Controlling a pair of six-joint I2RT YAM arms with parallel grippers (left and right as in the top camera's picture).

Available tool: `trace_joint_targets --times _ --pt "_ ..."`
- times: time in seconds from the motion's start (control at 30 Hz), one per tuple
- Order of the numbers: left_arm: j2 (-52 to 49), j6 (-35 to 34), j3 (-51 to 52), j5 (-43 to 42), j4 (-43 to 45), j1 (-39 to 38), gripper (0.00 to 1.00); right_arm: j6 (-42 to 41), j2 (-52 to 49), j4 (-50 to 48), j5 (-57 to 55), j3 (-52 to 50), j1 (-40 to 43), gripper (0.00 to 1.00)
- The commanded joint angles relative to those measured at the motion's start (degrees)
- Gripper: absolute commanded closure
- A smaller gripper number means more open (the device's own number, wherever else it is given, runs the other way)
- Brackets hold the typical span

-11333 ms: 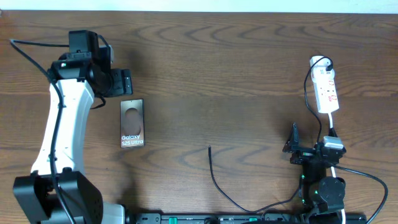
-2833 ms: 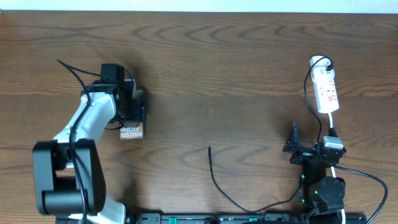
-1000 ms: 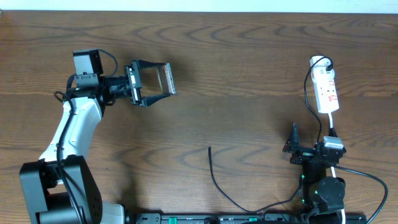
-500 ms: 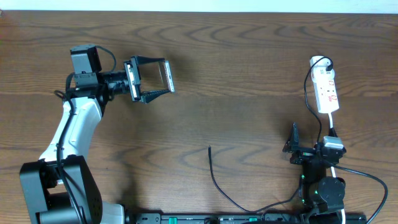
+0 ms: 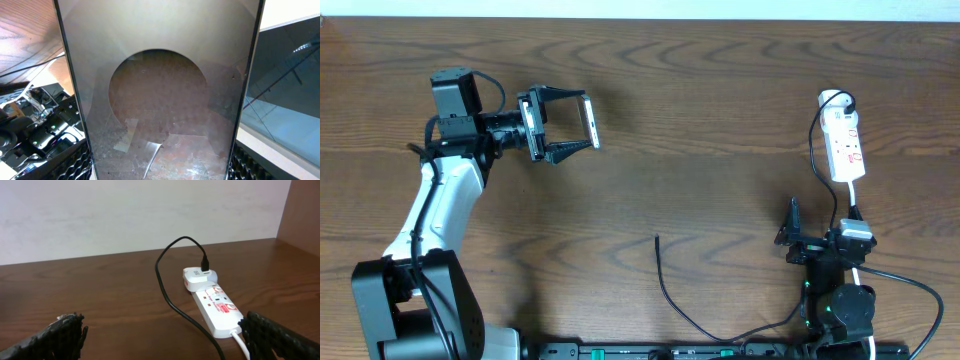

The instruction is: Plug charger to phone and switch on socket

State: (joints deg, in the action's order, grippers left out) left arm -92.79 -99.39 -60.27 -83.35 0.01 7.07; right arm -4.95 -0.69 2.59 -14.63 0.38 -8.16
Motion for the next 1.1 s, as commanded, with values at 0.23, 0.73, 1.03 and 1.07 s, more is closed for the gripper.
trace_joint_targets --times 0.23,0.73,1.03,1.07 --pt "1.6 0.7 -2.2 -2.8 0.3 0.3 0.93 0.8 0.3 0.3 -0.2 -0.1 0.3 0.01" --pt "1.6 0.7 -2.2 -2.7 0.3 0.3 0.93 0.8 0.3 0.3 -0.2 -0.1 0.3 0.01" --pt "1.6 0.7 -2.2 -2.7 0.3 0.3 0.93 0.8 0.3 0.3 -0.2 -0.1 0.3 0.01" --pt "1.6 0.7 -2.2 -2.7 0.3 0.3 0.93 0.8 0.3 0.3 -0.2 -0.1 0.3 0.01"
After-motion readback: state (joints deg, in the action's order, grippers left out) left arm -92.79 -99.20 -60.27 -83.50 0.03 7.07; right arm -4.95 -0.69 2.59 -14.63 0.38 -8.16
